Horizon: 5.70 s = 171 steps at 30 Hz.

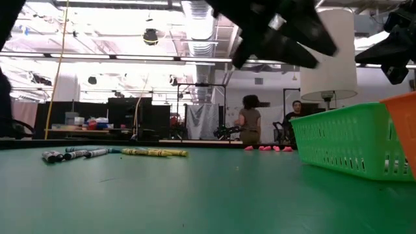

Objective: Sort crayons
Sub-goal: Put the black crayon into the green bin

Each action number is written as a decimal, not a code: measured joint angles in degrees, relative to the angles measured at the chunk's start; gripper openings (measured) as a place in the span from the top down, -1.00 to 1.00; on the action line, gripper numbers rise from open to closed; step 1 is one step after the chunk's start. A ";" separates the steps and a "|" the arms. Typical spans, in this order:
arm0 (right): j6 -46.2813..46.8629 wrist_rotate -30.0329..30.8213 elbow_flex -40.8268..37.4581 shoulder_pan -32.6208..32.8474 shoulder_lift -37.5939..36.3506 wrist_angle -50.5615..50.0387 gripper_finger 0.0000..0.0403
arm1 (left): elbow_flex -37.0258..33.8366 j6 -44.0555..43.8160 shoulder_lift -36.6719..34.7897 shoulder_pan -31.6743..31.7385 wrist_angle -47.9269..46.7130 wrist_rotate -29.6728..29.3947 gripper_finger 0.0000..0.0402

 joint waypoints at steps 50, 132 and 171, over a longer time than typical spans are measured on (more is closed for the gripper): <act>0.09 0.00 0.01 0.00 0.00 -0.03 1.00 | -36.96 -46.40 -29.50 -9.31 -34.81 -5.42 0.36; 0.05 -0.02 0.02 0.00 0.00 -0.09 1.00 | -26.27 -25.27 -21.40 -1.03 -1.60 -10.79 0.99; 0.07 0.02 0.02 0.00 0.31 -0.11 1.00 | -0.52 -2.60 9.63 -0.46 26.02 0.46 0.93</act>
